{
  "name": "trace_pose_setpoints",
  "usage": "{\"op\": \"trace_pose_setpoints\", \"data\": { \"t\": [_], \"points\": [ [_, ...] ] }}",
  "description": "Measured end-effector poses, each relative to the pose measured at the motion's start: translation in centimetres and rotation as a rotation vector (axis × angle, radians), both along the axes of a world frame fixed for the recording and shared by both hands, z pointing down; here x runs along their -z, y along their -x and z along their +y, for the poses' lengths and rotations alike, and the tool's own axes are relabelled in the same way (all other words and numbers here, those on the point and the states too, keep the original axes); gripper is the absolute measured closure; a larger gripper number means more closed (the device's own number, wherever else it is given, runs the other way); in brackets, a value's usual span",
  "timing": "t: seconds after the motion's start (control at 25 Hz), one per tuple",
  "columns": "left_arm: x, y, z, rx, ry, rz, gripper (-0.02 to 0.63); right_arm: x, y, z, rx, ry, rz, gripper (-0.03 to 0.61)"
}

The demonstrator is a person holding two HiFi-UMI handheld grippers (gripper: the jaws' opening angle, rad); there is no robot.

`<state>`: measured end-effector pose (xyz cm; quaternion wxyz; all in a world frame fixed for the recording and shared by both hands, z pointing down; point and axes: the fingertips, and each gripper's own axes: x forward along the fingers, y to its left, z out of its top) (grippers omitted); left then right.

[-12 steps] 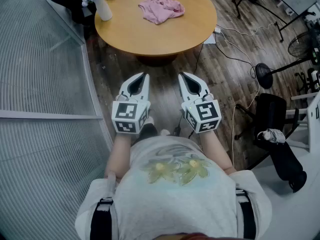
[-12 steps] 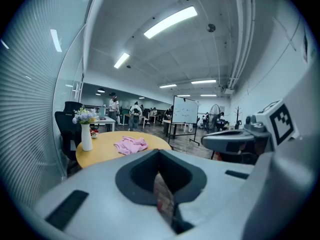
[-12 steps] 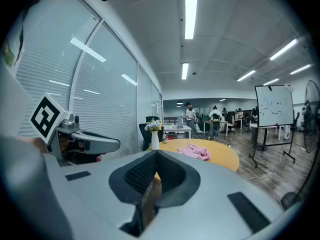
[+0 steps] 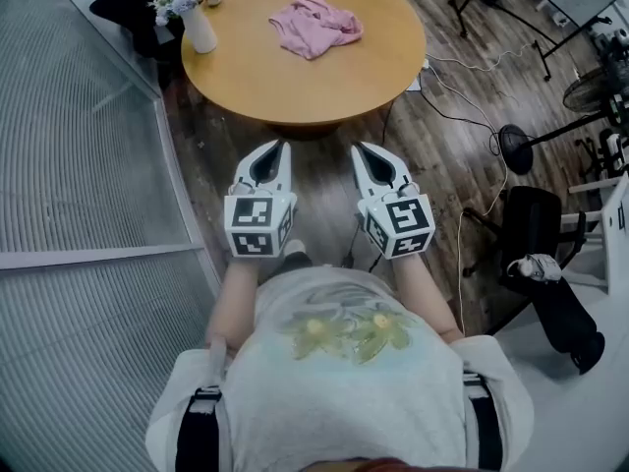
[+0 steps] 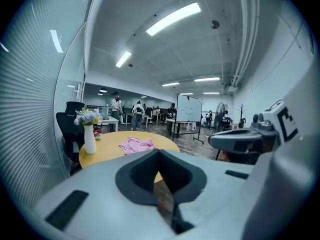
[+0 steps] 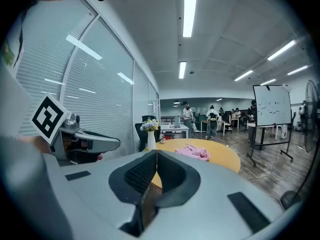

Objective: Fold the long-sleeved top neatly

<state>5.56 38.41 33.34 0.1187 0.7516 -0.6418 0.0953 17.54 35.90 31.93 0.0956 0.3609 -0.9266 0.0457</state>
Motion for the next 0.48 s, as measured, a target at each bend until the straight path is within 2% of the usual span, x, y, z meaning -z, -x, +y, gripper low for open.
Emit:
{"op": "trace_pose_setpoints", "data": {
  "t": [0.32,0.48],
  "points": [
    [-0.5,3.0,-3.0,-0.083,-0.009,-0.013,0.611,-1.3,2.8,-2.9,-0.051,0.025,0.015,0.56],
    [-0.5,4.2,-4.2,-0.105,-0.014,0.013,0.611,-1.4,4.0,-3.7,-0.072,0.032,0.017,0.558]
  ]
}}
